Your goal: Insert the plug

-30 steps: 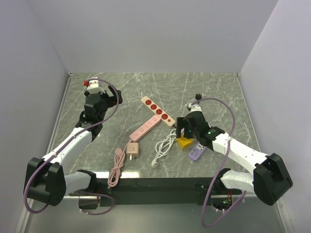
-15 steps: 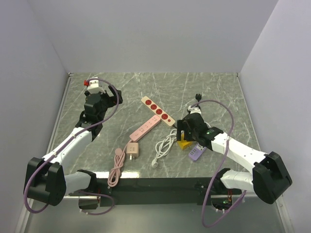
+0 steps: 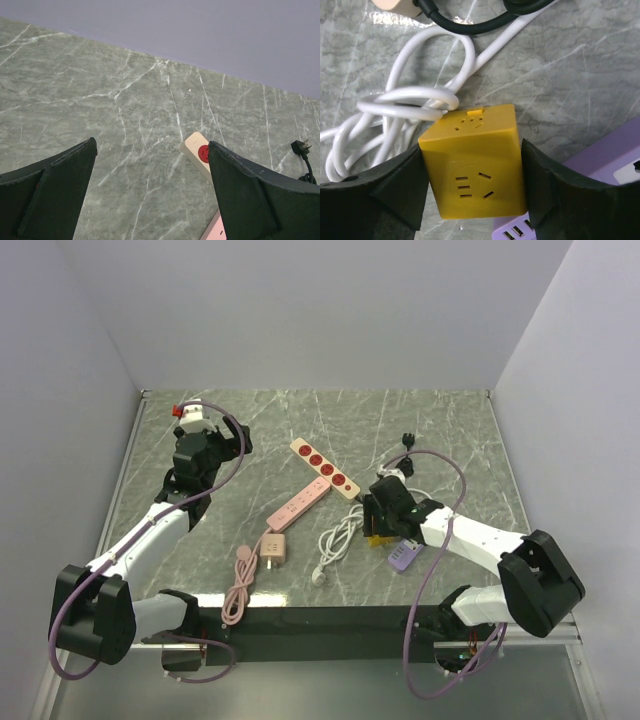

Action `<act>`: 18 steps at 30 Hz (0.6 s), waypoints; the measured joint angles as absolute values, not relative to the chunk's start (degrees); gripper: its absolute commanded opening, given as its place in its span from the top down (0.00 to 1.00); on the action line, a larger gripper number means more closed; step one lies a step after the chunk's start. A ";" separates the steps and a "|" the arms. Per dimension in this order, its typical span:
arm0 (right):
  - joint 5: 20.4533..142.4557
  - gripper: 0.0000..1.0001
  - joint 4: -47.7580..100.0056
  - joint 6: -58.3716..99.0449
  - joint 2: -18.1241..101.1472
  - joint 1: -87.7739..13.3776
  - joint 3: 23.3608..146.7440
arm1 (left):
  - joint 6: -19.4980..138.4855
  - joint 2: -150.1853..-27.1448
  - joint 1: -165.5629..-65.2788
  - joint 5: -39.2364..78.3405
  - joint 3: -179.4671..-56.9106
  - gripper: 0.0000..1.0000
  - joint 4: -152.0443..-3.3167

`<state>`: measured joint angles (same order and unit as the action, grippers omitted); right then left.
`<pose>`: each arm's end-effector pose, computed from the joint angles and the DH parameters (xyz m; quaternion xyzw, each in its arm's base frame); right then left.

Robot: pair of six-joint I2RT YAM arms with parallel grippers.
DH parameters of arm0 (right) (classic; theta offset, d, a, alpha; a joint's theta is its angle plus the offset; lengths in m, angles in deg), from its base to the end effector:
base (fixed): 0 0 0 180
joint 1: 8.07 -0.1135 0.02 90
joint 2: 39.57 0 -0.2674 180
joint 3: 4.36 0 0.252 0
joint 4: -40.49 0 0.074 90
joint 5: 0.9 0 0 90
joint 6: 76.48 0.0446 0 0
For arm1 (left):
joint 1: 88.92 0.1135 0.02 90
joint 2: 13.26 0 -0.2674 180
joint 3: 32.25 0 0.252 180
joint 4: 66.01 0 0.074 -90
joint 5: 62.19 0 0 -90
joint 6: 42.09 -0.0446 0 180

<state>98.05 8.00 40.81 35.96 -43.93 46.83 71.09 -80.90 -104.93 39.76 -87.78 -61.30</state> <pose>0.2046 0.1393 0.1697 -0.0492 0.9545 0.0853 0.2816 0.2730 -0.0687 0.2928 -0.1153 0.7414 -0.1465 0.6446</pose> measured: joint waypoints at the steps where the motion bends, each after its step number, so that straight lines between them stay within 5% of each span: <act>1: 98.20 0.49 7.93 40.94 36.00 -43.95 46.91 | 71.09 -80.90 -104.93 39.76 -87.78 0.01 -61.30; 11: 102.02 1.00 -0.50 40.70 29.42 -44.19 48.82 | 69.85 -80.68 -104.93 38.49 -87.78 0.01 -61.06; 18: 97.00 1.00 0.46 36.11 23.98 -44.17 54.56 | 67.14 -78.56 -104.93 28.02 -87.08 0.01 -57.57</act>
